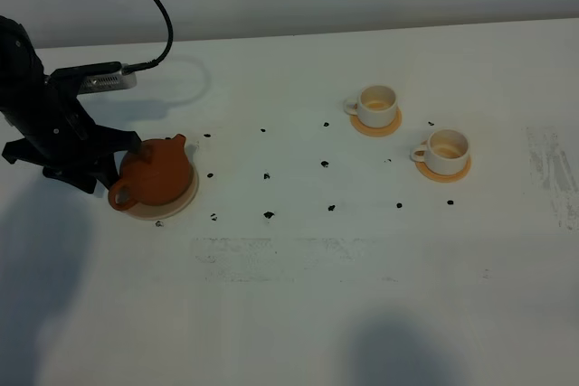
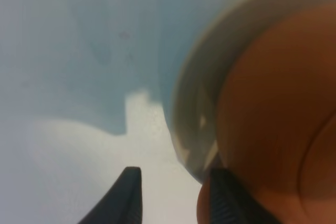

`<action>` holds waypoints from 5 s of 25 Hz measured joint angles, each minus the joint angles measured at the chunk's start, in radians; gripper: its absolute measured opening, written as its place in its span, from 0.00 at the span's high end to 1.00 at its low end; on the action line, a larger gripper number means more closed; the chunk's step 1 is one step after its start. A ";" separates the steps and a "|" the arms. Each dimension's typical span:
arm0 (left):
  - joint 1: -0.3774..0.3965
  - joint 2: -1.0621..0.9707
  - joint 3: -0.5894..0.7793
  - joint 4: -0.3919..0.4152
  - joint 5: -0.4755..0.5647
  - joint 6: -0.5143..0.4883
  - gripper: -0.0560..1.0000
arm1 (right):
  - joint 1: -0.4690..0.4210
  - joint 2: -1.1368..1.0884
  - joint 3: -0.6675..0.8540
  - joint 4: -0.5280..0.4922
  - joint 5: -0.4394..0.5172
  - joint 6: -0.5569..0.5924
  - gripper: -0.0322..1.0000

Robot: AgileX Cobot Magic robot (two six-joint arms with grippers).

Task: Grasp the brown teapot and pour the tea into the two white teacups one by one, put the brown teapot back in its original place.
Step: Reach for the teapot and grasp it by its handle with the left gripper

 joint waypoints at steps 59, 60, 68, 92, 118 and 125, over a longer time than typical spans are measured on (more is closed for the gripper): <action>-0.019 -0.101 0.210 -0.041 -0.233 0.155 0.66 | 0.000 0.000 0.000 0.000 0.000 -0.001 0.75; -0.019 -0.101 0.210 -0.044 -0.222 0.155 0.66 | 0.000 0.000 0.000 0.000 0.000 -0.001 0.75; -0.020 -0.101 0.210 -0.057 -0.147 0.159 0.66 | 0.000 0.000 0.000 0.000 0.000 -0.001 0.75; -0.059 -0.101 0.210 -0.102 -0.107 0.200 0.66 | 0.000 0.000 0.000 0.000 0.000 -0.001 0.75; -0.175 -0.312 0.210 -0.087 -0.057 -0.046 0.66 | 0.000 0.000 0.000 0.000 0.000 0.000 0.75; -0.183 -0.309 0.210 -0.011 0.037 -0.085 0.66 | 0.000 0.000 0.000 0.000 0.000 0.000 0.75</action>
